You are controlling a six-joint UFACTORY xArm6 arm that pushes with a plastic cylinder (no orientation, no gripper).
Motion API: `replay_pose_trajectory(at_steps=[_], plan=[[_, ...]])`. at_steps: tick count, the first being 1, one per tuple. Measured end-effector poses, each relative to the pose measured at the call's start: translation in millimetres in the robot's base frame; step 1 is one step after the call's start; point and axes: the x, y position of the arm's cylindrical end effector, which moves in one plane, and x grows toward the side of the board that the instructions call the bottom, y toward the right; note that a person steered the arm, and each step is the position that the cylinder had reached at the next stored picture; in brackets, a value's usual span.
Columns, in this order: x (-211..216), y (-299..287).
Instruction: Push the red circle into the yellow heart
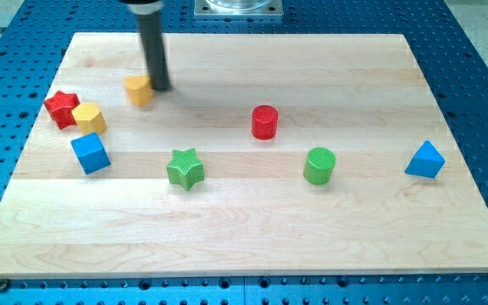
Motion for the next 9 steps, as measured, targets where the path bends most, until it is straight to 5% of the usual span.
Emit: replay_pose_trajectory(at_steps=[2,4,8,9], plan=[[8,7],[23,179],[23,215],[51,272]])
